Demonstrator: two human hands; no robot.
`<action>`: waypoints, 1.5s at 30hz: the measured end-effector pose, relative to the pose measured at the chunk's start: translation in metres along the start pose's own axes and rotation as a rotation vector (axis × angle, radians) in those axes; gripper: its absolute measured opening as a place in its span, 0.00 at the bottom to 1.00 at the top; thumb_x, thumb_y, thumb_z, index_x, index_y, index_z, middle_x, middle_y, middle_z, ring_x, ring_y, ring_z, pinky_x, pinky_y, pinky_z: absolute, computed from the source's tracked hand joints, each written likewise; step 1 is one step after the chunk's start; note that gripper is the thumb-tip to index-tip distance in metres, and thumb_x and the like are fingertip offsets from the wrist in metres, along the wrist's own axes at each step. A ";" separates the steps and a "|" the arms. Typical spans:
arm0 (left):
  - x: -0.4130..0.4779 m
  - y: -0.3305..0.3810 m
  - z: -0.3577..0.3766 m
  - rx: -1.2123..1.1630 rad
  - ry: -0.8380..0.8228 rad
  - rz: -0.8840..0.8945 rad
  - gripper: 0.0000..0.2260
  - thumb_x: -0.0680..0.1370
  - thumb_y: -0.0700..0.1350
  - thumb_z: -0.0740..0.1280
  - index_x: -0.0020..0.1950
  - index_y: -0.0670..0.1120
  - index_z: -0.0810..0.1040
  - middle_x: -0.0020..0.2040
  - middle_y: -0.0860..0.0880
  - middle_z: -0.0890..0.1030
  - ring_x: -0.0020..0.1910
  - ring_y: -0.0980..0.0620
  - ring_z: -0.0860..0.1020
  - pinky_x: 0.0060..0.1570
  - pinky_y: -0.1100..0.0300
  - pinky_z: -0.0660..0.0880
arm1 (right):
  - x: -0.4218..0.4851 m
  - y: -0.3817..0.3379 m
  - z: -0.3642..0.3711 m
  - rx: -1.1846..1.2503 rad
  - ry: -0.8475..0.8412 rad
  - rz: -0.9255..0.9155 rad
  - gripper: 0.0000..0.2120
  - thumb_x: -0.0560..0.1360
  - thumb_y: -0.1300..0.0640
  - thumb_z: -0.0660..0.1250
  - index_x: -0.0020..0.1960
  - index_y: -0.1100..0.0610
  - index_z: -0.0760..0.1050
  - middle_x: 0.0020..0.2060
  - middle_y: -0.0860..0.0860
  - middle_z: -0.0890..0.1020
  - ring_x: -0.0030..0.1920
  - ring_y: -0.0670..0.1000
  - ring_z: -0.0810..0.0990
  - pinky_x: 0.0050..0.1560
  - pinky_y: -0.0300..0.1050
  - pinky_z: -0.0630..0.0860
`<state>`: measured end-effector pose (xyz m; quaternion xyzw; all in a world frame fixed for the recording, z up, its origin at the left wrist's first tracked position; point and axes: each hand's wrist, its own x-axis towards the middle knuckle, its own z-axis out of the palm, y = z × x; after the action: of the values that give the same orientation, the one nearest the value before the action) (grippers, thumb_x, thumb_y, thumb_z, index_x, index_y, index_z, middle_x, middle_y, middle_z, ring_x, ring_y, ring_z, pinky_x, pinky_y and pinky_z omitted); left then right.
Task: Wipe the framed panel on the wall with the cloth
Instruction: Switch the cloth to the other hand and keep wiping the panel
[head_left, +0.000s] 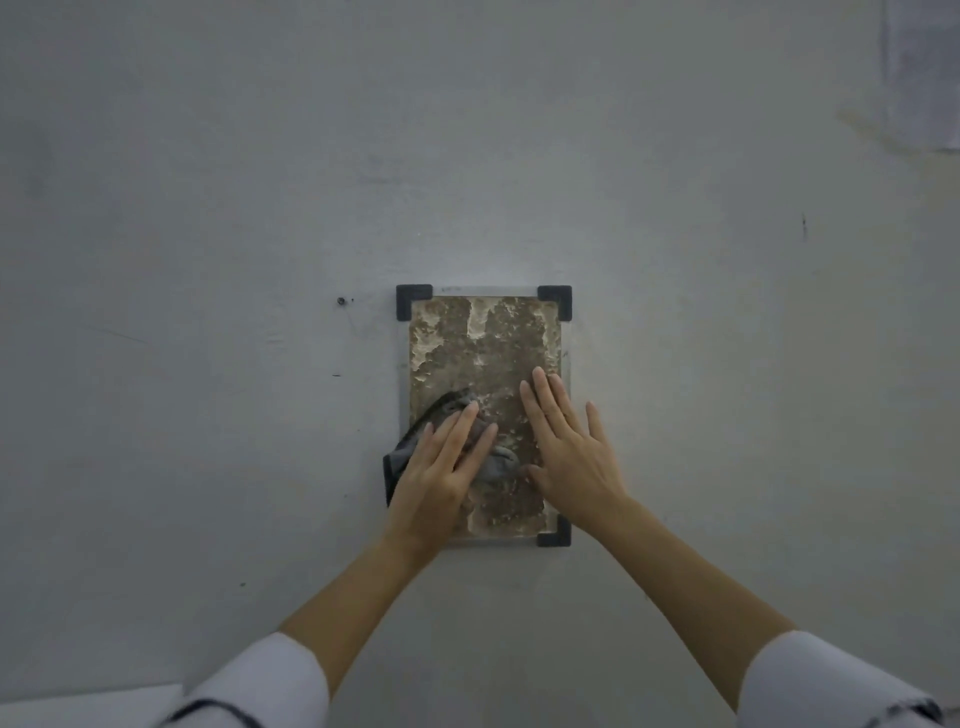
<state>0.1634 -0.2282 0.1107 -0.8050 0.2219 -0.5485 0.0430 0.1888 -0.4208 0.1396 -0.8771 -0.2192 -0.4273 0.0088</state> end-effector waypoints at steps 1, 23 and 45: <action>0.006 -0.006 -0.002 -0.003 0.011 0.033 0.29 0.71 0.31 0.72 0.72 0.40 0.70 0.72 0.37 0.66 0.70 0.39 0.68 0.65 0.41 0.71 | -0.001 0.000 0.001 -0.010 -0.006 0.001 0.50 0.74 0.45 0.68 0.77 0.57 0.34 0.76 0.52 0.34 0.76 0.54 0.35 0.73 0.59 0.50; 0.013 -0.024 -0.010 0.090 0.048 0.183 0.21 0.78 0.34 0.55 0.71 0.38 0.70 0.71 0.38 0.70 0.70 0.41 0.69 0.67 0.46 0.70 | 0.000 0.004 0.010 -0.009 0.031 -0.016 0.51 0.72 0.45 0.70 0.78 0.58 0.37 0.77 0.53 0.37 0.77 0.55 0.39 0.72 0.58 0.55; 0.114 -0.036 -0.038 0.132 0.102 0.153 0.26 0.71 0.28 0.59 0.70 0.34 0.69 0.70 0.36 0.70 0.70 0.39 0.69 0.69 0.46 0.65 | 0.001 0.007 0.020 -0.009 0.096 -0.021 0.47 0.73 0.43 0.68 0.78 0.59 0.43 0.78 0.55 0.44 0.77 0.55 0.44 0.70 0.58 0.58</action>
<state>0.1745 -0.2355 0.2352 -0.7520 0.2482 -0.5974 0.1264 0.2067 -0.4228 0.1285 -0.8533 -0.2259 -0.4699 0.0106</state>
